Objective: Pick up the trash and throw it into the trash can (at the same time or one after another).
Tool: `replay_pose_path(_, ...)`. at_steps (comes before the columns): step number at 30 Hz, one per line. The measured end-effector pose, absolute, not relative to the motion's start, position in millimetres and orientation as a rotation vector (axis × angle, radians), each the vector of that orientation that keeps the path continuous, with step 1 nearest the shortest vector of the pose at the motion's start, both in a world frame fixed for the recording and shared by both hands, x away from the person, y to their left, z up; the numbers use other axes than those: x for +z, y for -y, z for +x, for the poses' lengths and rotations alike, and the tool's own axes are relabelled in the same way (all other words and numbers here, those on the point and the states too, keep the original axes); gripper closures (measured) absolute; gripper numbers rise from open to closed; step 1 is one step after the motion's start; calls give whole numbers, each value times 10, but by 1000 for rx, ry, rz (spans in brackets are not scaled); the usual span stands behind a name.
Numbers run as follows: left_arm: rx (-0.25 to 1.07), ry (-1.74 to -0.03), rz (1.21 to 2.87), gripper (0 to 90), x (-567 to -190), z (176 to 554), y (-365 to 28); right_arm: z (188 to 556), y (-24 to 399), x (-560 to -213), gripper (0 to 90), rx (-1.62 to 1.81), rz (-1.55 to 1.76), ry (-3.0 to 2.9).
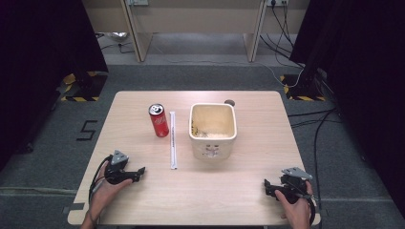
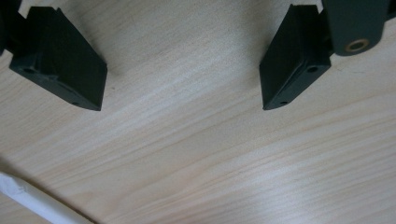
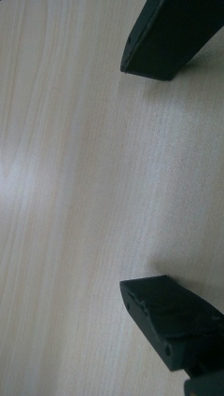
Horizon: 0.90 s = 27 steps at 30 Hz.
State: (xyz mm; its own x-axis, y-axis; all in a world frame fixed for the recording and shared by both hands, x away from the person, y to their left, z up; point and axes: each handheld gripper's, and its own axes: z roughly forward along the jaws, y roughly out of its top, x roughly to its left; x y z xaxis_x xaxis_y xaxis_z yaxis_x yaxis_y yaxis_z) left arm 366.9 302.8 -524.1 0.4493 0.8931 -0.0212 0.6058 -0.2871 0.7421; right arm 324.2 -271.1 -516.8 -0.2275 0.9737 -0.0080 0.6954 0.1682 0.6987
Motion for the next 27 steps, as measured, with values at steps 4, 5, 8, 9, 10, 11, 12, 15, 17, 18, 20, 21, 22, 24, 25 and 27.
replay_pose_path(4,530,-1251,2008,145,-5241,3669,-3028,3245,2712,-5168,2,806,1571,-1997)
replay_pose_path(5,530,-1251,2008,145,-5241,3669,-3028,3245,2714,-5168,2,806,1569,-1998)
replay_pose_path(8,530,-1249,2004,146,-5243,3670,-3028,3246,2712,-5168,2,808,1567,-1999)
replay_pose_path(9,529,-1249,2004,146,-5243,3670,-3029,3246,2713,-5168,2,808,1566,-2001)
replay_pose_path(10,529,-1250,2004,146,-5243,3670,-3029,3246,2712,-5168,2,808,1565,-2001)
replay_pose_path(11,529,-1250,2004,146,-5243,3670,-3029,3247,2712,-5168,2,809,1565,-2001)
replay_pose_path(12,527,-1251,2006,147,-5241,3670,-3031,3247,2712,-5168,2,809,1565,-2002)
replay_pose_path(15,517,-1250,2003,148,-5238,3671,-3038,3249,2713,-5167,2,809,1560,-2007)
replay_pose_path(17,512,-1253,1988,149,-5241,3674,-3041,3250,2714,-5167,2,810,1557,-2008)
replay_pose_path(18,507,-1256,1991,149,-5235,3676,-3044,3250,2713,-5167,2,810,1559,-2008)
replay_pose_path(20,494,-1263,1986,156,-5214,3685,-3038,3252,2716,-5168,2,811,1554,-2011)
replay_pose_path(21,489,-1263,1981,156,-5201,3688,-3032,3253,2716,-5167,2,811,1553,-2012)
replay_pose_path(22,487,-1262,1978,157,-5190,3692,-3027,3252,2714,-5167,2,812,1555,-2012)
replay_pose_path(24,491,-1259,1974,158,-5157,3706,-3011,3253,2713,-5167,2,813,1554,-2013)
replay_pose_path(25,493,-1258,1970,158,-5142,3716,-3009,3253,2713,-5167,2,813,1554,-2015)
replay_pose_path(27,481,-1256,1954,158,-5115,3738,-3007,3252,2713,-5167,2,813,1553,-2016)
